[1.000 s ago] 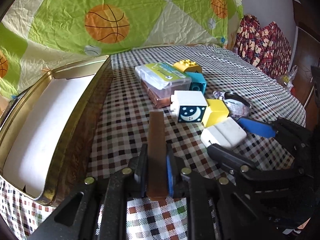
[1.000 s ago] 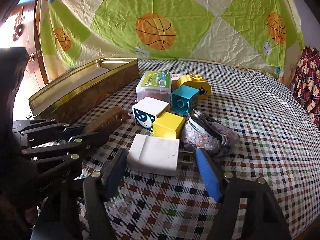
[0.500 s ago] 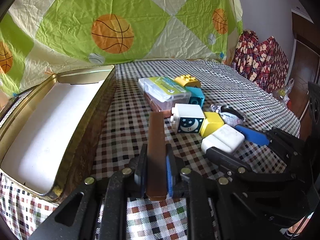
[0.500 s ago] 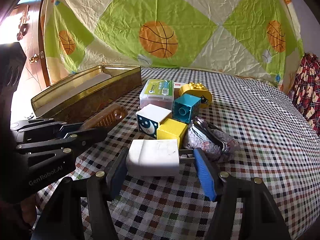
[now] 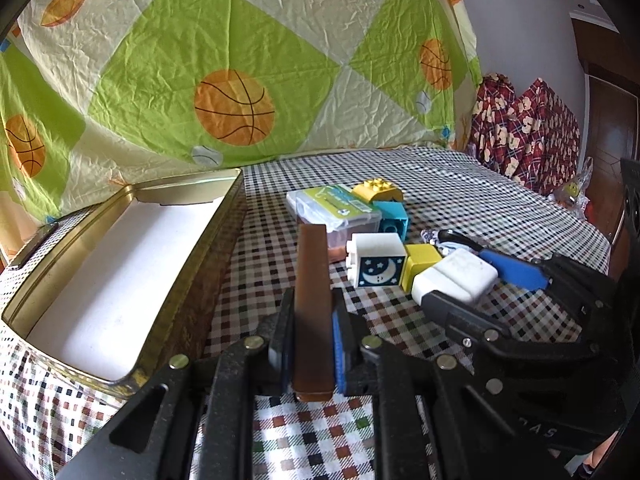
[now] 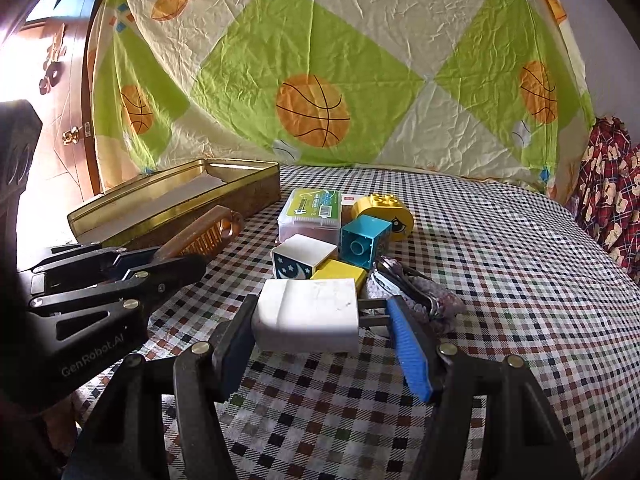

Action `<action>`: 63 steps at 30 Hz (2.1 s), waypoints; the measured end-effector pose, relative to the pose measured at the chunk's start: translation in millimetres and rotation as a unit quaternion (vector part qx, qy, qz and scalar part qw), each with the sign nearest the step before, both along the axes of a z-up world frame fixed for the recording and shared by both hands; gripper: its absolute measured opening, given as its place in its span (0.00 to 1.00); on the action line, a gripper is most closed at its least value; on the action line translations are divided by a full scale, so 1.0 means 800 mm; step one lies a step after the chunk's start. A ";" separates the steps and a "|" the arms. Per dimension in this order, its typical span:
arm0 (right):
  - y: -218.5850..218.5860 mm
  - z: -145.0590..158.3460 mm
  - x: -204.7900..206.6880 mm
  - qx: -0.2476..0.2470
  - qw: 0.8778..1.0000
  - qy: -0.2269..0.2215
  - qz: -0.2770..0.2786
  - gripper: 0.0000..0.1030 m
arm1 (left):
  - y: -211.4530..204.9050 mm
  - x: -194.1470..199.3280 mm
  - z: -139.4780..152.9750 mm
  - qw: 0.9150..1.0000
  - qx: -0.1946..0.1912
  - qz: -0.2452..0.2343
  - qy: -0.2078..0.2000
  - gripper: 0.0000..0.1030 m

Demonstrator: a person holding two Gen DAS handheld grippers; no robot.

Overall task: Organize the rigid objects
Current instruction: 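Carry the comb and the white block toward the gold tin with both tools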

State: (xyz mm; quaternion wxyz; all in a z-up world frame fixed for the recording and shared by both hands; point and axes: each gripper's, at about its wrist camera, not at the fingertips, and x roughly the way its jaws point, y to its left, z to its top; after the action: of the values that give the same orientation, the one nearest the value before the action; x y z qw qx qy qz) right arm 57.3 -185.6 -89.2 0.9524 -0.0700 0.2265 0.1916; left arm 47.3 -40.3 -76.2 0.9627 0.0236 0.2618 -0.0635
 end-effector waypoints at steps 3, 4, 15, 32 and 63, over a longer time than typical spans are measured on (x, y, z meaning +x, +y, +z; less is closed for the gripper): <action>-0.002 0.001 -0.003 0.008 1.000 -0.013 0.001 0.64 | 0.000 -0.004 0.001 1.000 0.003 0.000 -0.012 0.13; -0.003 0.001 -0.004 0.010 1.000 -0.015 0.001 0.64 | 0.000 -0.005 0.002 1.000 0.003 0.001 -0.015 0.13; -0.008 0.003 -0.013 0.027 0.999 -0.042 0.004 0.64 | 0.001 -0.012 0.005 0.999 -0.005 0.002 -0.039 0.13; -0.016 0.010 -0.023 0.043 0.996 -0.074 -0.005 0.64 | 0.006 -0.032 0.009 0.996 -0.028 0.004 -0.083 0.13; 0.030 0.045 -0.006 0.027 0.993 -0.111 0.009 0.64 | 0.088 -0.042 0.038 0.986 -0.039 0.080 -0.145 0.13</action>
State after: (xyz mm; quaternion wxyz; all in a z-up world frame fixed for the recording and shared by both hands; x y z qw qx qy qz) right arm 52.7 -161.9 -53.2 0.9714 -0.0671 0.1136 0.1975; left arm 13.8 30.5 -46.0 0.9926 -0.0255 0.1181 0.0075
